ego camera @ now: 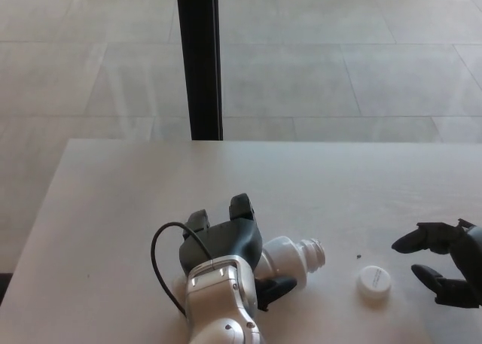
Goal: The robot uses its left hand to to lift the bottle kept on the middle of the desk and tilts it towards its right hand. It then uses its right hand to rotate its cap to open it and places the bottle and cap back on the desk
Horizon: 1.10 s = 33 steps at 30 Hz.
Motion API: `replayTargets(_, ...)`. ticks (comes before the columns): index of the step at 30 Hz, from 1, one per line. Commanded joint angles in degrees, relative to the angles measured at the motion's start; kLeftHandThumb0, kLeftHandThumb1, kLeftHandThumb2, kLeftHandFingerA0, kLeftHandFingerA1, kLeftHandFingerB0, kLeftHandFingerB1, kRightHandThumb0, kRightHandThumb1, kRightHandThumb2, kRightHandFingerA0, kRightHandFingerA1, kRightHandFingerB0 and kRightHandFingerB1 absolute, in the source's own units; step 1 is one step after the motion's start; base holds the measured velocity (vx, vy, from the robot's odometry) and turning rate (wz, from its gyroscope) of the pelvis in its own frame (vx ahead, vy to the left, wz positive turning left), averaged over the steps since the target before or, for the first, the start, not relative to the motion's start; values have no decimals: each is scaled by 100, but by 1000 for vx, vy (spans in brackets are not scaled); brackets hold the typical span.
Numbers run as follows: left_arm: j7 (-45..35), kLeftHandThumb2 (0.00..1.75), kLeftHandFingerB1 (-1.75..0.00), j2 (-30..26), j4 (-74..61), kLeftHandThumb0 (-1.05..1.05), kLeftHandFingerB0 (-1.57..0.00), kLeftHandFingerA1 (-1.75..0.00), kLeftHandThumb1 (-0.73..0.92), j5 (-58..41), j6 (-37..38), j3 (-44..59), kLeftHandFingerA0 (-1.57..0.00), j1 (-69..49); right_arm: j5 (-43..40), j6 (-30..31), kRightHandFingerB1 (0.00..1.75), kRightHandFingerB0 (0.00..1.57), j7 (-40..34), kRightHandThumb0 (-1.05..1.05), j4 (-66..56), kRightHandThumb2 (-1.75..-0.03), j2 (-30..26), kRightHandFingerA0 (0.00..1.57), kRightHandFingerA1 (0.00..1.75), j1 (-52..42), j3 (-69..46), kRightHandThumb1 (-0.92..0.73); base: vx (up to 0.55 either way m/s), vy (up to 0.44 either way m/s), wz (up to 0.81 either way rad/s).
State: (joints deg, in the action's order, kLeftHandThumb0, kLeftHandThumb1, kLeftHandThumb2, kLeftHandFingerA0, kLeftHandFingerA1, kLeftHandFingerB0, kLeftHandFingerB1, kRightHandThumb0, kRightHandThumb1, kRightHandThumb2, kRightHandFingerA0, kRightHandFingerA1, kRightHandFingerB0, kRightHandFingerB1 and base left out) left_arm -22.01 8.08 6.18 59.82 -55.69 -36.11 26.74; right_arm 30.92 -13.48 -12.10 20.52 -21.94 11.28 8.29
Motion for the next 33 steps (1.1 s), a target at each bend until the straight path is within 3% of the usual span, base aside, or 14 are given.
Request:
replayTargets(1,250,83,0,43,-118,-92,0,0,68,-160,-25,105,0,-92,-44,-84,48,88,-151,-19,35,-58,-16,39,106,-8,-66,-63,0,0,0)
replayTargets(10,279,87,0,10,-360,-95,0,0,71,-237,-5,176,0,-183,-12,-108,48,87,-163,-21,17,-58,-34,42,106,-53,-36,-62,0,0,0)
replayTargets(11,254,66,0,-54,-471,-98,0,0,89,-267,26,248,0,-176,-6,-103,48,88,-163,-21,6,-58,-41,41,107,-66,-37,-62,0,0,0)
replayTargets(15,44,75,0,-292,-734,-97,0,0,92,-256,4,350,0,-97,17,-148,48,88,-208,-20,41,-58,-58,41,109,-105,-32,-63,0,0,0)
replayTargets(16,-97,127,-13,-440,-929,-105,0,-31,86,-292,-32,485,0,-35,4,-134,50,86,-168,-21,19,-58,-70,41,111,-134,-35,-63,0,0,0)
replayTargets(17,-237,128,-14,-627,-1125,-104,0,-32,84,-349,-34,680,0,55,-8,-132,49,87,-141,-22,11,-58,-88,42,109,-150,-44,-62,0,0,0)
replayTargets(18,-286,82,0,-792,-1253,-99,0,0,92,-405,36,822,0,78,-24,-150,49,88,-145,-21,13,-58,-87,42,108,-162,-54,-62,0,0,0)
replayTargets(24,-559,94,0,-1852,-1922,-101,0,0,81,-1007,413,1956,0,90,-114,-224,50,90,-189,-19,-14,-58,-51,44,110,-301,-122,-61,0,0,0)
replayTargets(26,-688,79,0,-2442,-2013,-103,0,0,92,-1272,611,2547,0,123,-104,-143,49,90,-168,-20,-130,-57,-77,41,114,-370,-175,-62,0,0,0)
replayTargets(27,-789,115,0,-2674,-2038,-104,0,-25,80,-1333,647,2708,0,106,-111,-159,49,89,-167,-22,-170,-57,-117,43,111,-422,-210,-60,0,0,0)
replayTargets(28,-879,115,0,-2849,-2079,-104,0,-25,80,-1416,650,2854,0,84,-125,-188,49,89,-160,-22,-203,-57,-154,43,111,-463,-243,-60,0,0,0)
replayTargets(30,-854,74,0,-3081,-2178,-103,0,0,92,-1666,794,3311,0,-116,-184,-196,48,86,-77,-24,-317,-58,-246,44,108,-579,-335,-60,0,0,0)
replayTargets(32,-881,90,0,-3732,-2046,-94,0,0,81,-1971,1125,4141,0,-702,-514,-400,43,79,33,-28,-303,-58,-549,46,96,-764,-760,-61,0,0,0)
replayTargets(33,-723,116,-2,-3835,-1966,-105,0,-22,80,-2144,1274,4650,0,-1051,-763,-447,41,72,169,-28,-299,-58,-693,45,87,-859,-1020,-60,0,0,0)
